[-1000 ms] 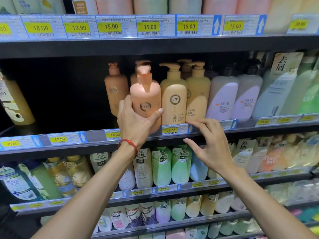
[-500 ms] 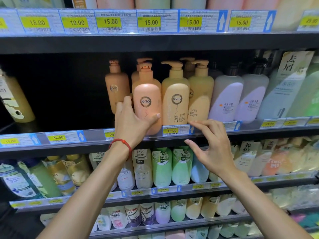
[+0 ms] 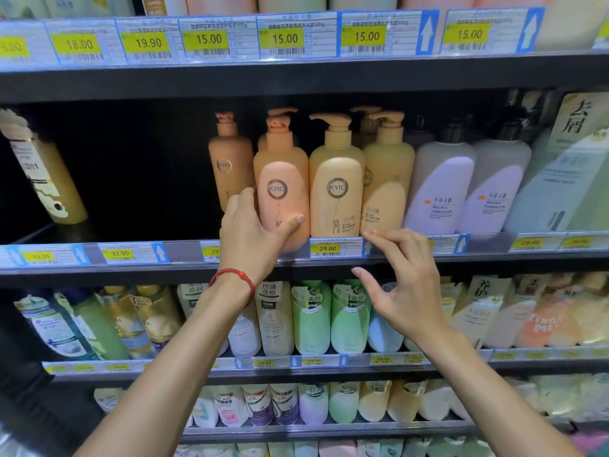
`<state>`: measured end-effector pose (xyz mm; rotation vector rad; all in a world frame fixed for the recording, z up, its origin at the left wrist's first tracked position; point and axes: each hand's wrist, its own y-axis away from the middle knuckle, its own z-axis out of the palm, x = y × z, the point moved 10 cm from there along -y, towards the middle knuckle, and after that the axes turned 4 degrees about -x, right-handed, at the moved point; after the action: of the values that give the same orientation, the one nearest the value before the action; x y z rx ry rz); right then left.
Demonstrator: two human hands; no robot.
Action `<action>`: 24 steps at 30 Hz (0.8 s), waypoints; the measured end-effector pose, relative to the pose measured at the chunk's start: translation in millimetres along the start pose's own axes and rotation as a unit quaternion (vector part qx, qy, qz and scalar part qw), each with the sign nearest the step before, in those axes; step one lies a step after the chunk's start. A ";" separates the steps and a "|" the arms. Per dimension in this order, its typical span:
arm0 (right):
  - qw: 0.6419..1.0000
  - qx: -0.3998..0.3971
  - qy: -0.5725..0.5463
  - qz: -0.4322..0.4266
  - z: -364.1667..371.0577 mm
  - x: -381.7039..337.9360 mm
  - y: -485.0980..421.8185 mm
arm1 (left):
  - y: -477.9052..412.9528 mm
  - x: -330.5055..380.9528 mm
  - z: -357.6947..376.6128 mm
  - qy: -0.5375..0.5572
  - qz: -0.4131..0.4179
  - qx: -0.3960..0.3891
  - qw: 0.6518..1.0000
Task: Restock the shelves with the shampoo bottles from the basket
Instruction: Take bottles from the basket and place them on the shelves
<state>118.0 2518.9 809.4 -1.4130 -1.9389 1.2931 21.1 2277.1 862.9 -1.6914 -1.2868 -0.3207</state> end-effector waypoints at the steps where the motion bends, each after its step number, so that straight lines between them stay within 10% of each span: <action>1: 1.000 -0.004 0.003 0.001 -0.1 -0.7 -0.1 | 2.5 1.2 0.2 -0.008 0.005 0.001 1.000; 9: 0.993 -0.095 0.061 0.025 -9.0 -19.8 3.9 | 77.7 32.1 -5.2 -0.112 0.130 0.019 0.985; 24: 0.953 -0.220 0.175 0.114 -81.0 -108.0 163.9 | 253.6 14.6 29.4 -0.322 0.222 -0.196 0.899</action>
<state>307.0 2466.2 728.1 -1.9756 -1.9244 0.6427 234.2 2311.4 725.7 -2.5107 -1.2830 0.3079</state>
